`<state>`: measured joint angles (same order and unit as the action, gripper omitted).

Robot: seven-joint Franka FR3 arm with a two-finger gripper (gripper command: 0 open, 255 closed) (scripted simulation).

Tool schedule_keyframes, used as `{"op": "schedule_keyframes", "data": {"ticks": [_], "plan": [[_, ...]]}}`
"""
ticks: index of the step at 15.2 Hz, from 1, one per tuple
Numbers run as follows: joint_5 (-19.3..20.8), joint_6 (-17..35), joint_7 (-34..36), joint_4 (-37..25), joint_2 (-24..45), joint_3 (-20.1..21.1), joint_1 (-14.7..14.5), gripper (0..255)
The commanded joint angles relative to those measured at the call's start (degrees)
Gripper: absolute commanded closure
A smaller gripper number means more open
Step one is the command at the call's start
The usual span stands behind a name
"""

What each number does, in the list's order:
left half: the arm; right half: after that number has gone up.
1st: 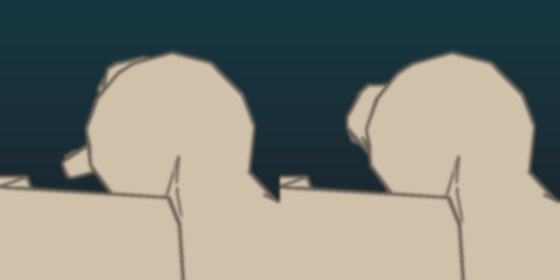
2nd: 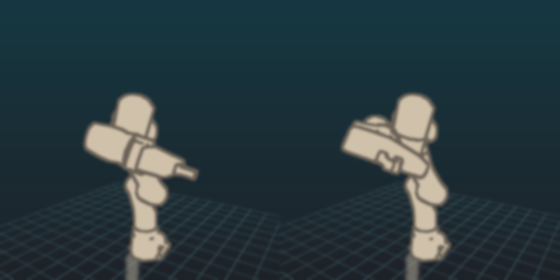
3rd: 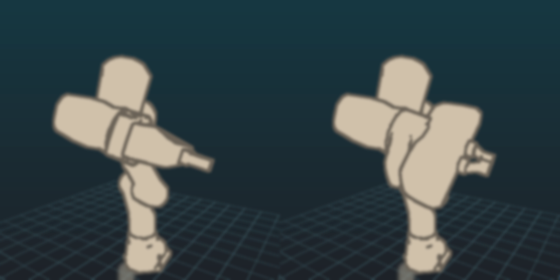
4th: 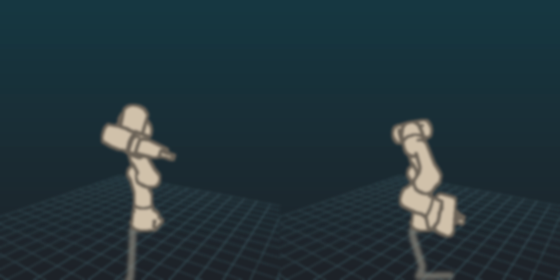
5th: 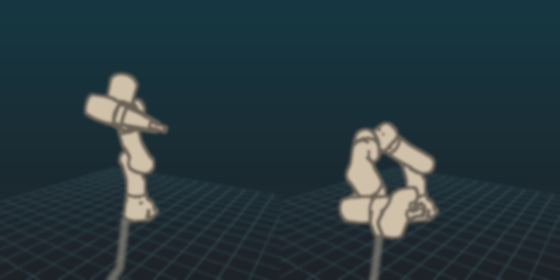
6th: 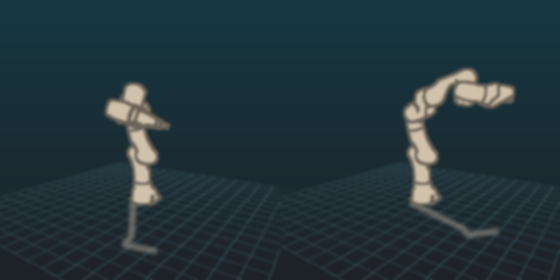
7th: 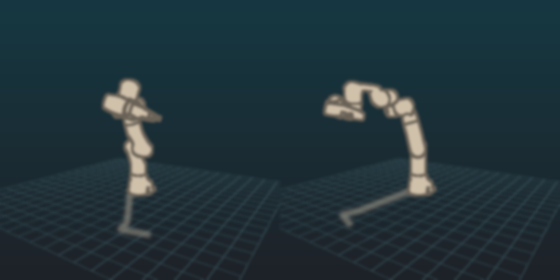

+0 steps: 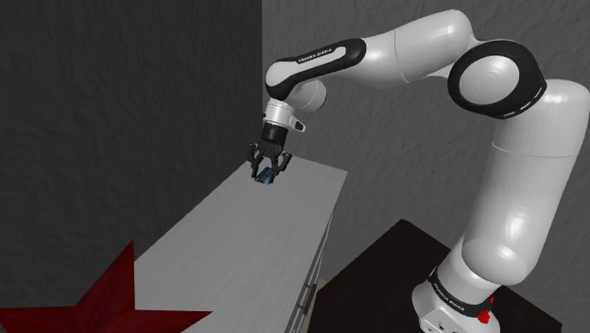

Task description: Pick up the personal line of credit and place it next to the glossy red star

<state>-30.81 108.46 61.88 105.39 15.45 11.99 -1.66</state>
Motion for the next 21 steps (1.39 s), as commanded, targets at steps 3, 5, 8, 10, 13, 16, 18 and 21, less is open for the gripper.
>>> {"op": "schedule_keyframes", "data": {"ticks": [3,5,8,10,13,16,18,21], "plan": [[0.21,-2.39,1.21,-1.48,-1.17,-0.04,0.16,255],[0.31,-3.58,1.81,-2.29,-1.69,-0.05,0.23,255],[0.44,-5.39,2.72,-3.59,-2.39,-0.08,0.35,255],[0.52,-6.60,3.33,-4.53,-2.81,-0.09,0.42,255],[0.63,-8.44,4.25,-6.04,-3.35,-0.11,0.52,255],[0.72,-10.29,5.19,-7.67,-3.79,-0.13,0.63,255],[0.78,-11.54,5.83,-8.83,-4.03,-0.15,0.69,255],[0.86,-13.43,6.80,-10.68,-4.30,-0.16,0.79,255]]}}
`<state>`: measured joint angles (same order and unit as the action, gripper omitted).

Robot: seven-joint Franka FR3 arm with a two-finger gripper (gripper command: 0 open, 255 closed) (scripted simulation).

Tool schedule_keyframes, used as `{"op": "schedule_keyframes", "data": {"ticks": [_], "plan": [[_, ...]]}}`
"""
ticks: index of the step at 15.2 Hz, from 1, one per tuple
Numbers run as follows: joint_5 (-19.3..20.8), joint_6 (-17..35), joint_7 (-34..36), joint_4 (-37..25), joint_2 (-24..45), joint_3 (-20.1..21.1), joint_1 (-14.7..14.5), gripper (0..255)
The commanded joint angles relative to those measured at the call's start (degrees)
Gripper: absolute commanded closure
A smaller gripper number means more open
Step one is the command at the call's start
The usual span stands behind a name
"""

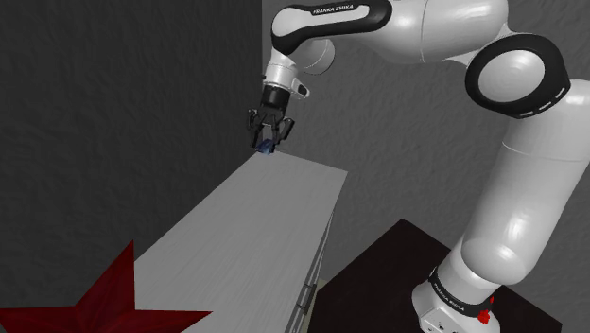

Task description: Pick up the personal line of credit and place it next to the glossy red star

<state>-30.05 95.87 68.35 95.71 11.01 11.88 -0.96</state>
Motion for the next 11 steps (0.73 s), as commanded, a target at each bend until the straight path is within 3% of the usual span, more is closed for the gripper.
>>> {"op": "schedule_keyframes", "data": {"ticks": [1,4,11], "plan": [[0.12,-1.46,0.65,-1.64,0.08,-0.06,0.12,255],[0.17,-3.28,1.60,-3.56,-0.03,-0.07,0.20,255],[-1.77,3.08,7.65,2.81,-4.33,3.75,-4.67,255]]}}
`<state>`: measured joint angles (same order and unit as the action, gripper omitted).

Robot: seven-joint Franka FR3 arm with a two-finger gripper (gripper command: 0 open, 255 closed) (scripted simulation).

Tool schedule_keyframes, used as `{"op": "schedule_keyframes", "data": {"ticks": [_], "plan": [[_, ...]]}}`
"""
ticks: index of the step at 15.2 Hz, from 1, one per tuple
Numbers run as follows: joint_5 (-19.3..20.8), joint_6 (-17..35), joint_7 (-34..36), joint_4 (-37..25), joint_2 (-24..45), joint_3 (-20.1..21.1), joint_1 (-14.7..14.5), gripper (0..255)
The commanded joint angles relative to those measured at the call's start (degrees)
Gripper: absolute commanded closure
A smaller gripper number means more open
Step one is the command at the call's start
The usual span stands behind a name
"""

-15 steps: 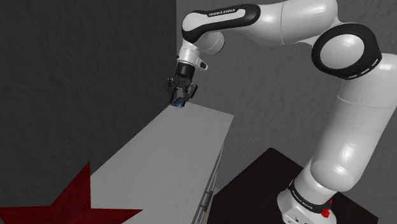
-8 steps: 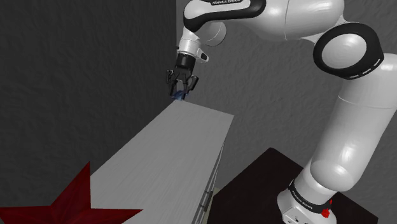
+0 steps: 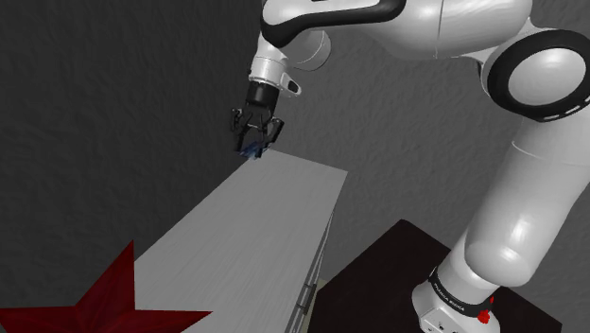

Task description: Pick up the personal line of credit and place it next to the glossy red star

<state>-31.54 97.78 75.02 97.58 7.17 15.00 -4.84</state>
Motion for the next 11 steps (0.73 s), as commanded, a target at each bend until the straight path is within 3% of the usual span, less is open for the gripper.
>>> {"op": "schedule_keyframes", "data": {"ticks": [1,11], "plan": [[-0.51,2.06,1.93,1.55,-0.88,1.22,-1.51,255],[-1.28,10.77,12.45,3.74,-1.50,7.42,-9.02,255]]}}
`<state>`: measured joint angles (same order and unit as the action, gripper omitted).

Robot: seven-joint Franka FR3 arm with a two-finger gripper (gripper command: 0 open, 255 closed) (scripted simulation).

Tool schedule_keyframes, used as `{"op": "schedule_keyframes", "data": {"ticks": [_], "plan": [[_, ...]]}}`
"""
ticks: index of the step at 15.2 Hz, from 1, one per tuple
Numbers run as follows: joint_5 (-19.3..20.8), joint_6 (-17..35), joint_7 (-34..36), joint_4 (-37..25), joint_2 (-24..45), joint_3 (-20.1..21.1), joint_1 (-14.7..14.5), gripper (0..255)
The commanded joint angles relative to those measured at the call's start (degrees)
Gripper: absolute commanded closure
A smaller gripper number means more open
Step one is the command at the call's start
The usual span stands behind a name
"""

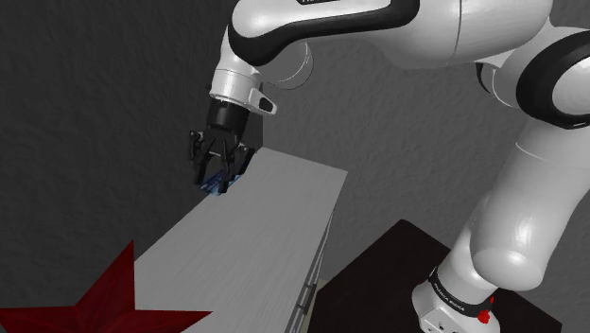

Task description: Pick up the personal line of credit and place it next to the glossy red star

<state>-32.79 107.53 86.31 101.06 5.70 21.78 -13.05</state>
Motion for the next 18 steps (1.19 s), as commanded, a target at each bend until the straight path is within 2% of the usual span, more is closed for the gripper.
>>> {"op": "schedule_keyframes", "data": {"ticks": [1,6,18], "plan": [[0.10,1.87,2.33,0.10,0.23,1.26,-1.61,255],[1.47,5.84,8.26,-1.62,2.37,4.07,-5.65,255],[0.26,13.30,4.15,4.79,4.41,4.32,-6.07,255]]}}
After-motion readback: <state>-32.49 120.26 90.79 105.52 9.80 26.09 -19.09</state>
